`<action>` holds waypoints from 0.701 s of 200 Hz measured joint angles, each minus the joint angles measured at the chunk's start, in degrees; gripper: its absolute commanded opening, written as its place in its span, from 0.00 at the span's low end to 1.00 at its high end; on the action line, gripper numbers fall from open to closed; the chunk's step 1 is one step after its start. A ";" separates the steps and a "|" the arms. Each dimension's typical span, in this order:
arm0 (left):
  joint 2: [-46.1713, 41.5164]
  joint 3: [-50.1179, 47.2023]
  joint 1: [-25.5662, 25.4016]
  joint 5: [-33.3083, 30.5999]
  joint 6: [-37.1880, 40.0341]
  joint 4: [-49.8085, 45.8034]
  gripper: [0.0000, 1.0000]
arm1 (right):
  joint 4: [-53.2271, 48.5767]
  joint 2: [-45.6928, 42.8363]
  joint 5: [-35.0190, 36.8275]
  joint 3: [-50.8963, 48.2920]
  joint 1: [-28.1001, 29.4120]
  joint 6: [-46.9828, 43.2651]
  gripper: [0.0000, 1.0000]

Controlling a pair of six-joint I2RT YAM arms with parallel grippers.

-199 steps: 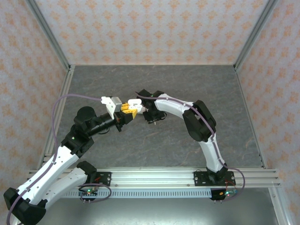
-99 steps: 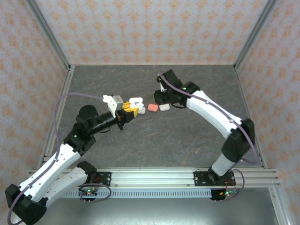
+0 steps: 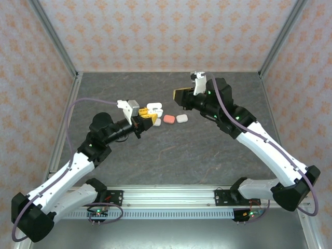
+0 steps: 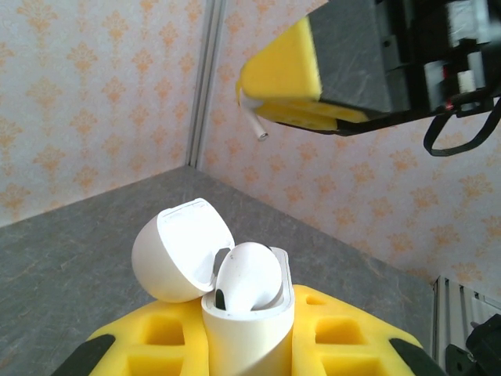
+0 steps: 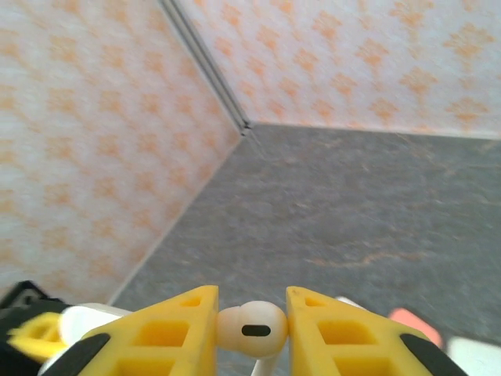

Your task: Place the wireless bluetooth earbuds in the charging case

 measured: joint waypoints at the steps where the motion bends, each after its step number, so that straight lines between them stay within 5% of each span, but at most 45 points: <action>1: 0.02 0.00 0.00 0.00 -0.02 0.07 0.00 | 0.15 -0.02 -0.04 -0.04 0.04 0.02 0.26; 140: 0.90 0.00 0.00 0.04 -2.60 3.98 0.00 | 10.38 0.13 -2.05 -4.74 7.50 2.08 0.25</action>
